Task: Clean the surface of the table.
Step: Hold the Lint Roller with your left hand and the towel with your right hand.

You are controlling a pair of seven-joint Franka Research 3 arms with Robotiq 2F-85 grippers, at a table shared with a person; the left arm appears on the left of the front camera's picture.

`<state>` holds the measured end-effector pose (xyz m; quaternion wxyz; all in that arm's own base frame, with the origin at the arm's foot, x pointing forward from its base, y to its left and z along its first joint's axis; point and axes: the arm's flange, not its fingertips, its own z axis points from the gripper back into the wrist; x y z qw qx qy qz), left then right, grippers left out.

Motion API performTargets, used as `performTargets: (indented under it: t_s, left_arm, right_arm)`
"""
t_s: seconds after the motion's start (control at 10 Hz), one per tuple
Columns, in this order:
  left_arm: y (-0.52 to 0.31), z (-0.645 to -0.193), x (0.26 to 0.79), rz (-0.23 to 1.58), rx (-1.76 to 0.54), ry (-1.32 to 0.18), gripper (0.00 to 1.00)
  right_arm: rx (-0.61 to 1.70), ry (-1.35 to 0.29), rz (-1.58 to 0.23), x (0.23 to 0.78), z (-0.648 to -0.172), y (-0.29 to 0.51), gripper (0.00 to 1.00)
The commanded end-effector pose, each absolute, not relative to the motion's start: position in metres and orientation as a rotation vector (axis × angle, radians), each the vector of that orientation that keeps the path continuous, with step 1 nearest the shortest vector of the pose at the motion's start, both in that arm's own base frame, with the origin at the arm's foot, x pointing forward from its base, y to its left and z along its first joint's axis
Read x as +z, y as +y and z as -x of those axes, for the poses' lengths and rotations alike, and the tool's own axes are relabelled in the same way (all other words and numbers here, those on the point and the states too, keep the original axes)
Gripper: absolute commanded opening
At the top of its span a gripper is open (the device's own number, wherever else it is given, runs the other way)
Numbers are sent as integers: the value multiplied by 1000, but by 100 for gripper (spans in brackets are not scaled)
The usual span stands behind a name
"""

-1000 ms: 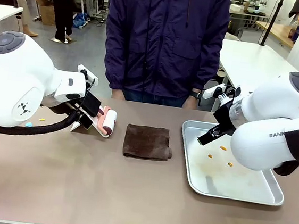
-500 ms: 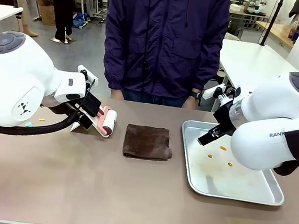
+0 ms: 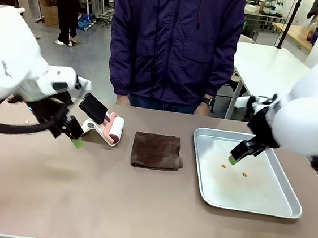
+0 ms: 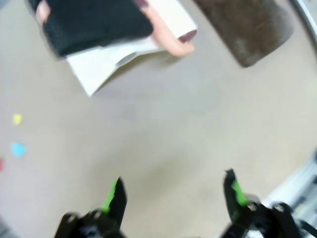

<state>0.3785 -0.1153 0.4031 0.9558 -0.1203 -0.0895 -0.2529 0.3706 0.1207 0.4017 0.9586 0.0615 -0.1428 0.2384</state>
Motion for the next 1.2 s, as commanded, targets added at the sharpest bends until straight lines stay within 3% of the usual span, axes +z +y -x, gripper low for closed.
performTargets:
  t_s: [0.0, 0.3, 0.7, 0.9, 1.1]
  left_arm:
    - [-59, -382, 428, 366, -362, -218, 100]
    - [71, -377, 428, 645, -134, -300, 100]
    - [215, -367, 374, 1131, 89, -401, 100]
    - [246, -350, 346, 1255, 170, -465, 100]
    - [217, -333, 350, 1281, 241, -508, 100]
  right_arm:
    - [366, -365, -242, 414, -351, 73, 100]
    - [266, -454, -650, 412, -309, -12, 100]
    - [-163, -481, -1046, 409, -282, -133, 100]
    - [-266, -541, -1210, 389, -272, -183, 100]
    - [-397, -607, -1269, 367, -262, -214, 100]
